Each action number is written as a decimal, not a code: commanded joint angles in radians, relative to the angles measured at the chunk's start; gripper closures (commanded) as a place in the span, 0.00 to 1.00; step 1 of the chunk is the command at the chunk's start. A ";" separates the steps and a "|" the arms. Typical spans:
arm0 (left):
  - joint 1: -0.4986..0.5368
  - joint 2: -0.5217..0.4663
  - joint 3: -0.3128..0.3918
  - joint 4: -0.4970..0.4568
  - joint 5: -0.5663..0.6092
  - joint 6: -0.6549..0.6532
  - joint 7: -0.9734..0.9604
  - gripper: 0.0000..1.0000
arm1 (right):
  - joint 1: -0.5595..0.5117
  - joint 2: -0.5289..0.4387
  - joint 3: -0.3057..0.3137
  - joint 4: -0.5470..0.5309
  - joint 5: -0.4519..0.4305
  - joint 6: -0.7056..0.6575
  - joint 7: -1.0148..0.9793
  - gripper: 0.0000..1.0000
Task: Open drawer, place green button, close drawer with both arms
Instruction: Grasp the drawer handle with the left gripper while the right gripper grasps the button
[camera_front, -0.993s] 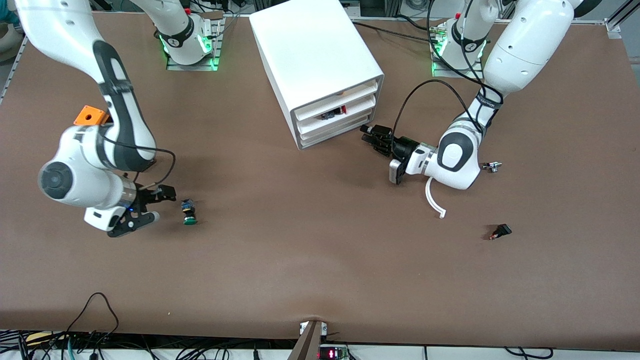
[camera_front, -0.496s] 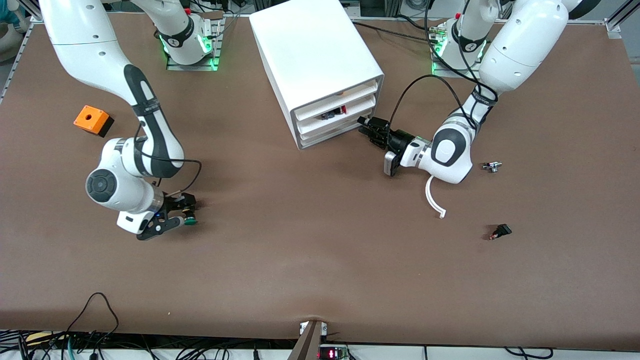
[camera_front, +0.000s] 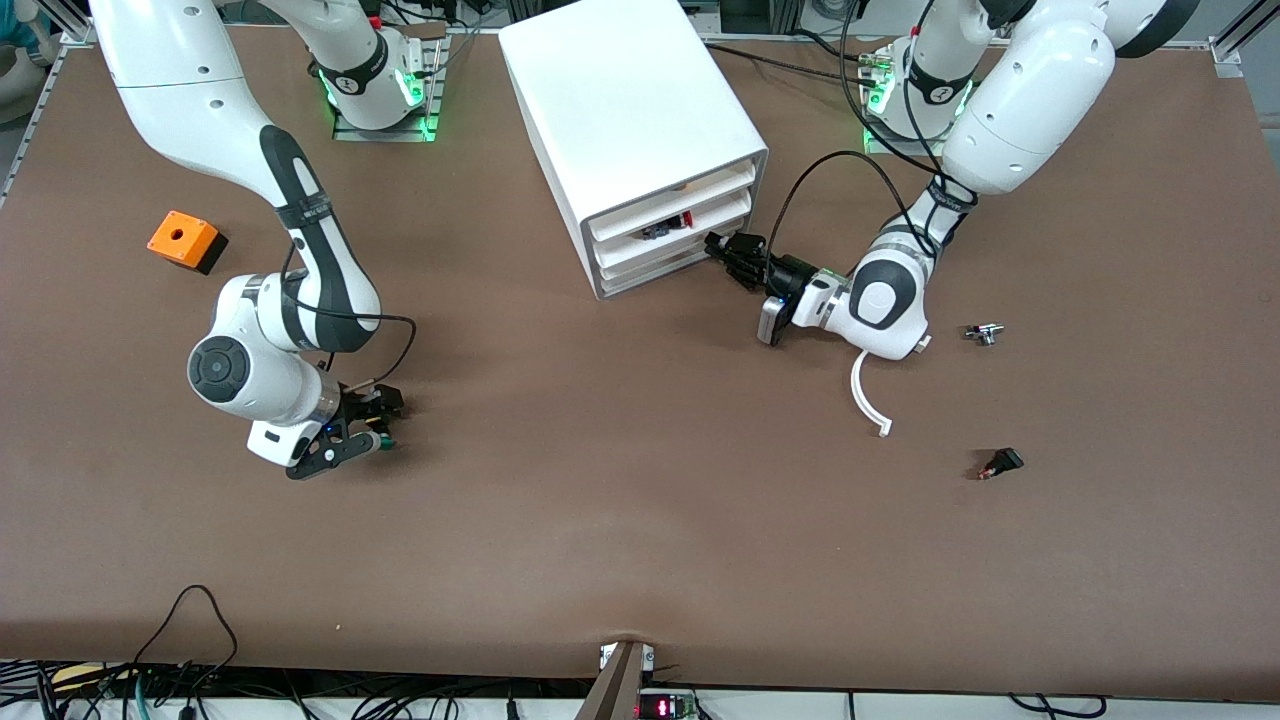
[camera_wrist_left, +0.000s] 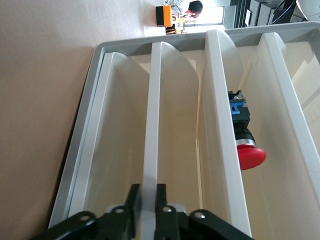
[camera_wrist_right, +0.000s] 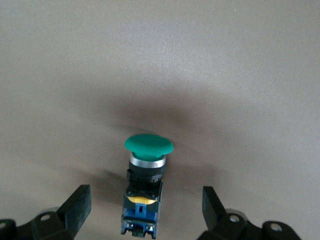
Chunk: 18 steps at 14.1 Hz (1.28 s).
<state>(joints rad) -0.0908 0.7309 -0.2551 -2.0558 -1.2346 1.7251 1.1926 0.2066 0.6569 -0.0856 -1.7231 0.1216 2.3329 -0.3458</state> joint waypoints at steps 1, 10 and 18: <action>-0.004 -0.005 -0.001 -0.024 -0.031 0.001 0.030 1.00 | -0.004 -0.010 -0.005 -0.038 0.021 0.016 -0.012 0.08; 0.008 -0.005 0.000 0.012 -0.031 0.007 -0.034 1.00 | -0.006 -0.017 -0.006 -0.053 0.021 0.010 0.005 0.55; 0.010 0.010 0.025 0.118 -0.031 0.010 -0.122 1.00 | -0.004 -0.023 -0.008 -0.042 0.021 0.014 0.004 0.71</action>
<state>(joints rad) -0.0832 0.7313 -0.2396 -1.9871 -1.2381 1.7484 1.1096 0.2017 0.6541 -0.0928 -1.7520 0.1233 2.3417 -0.3432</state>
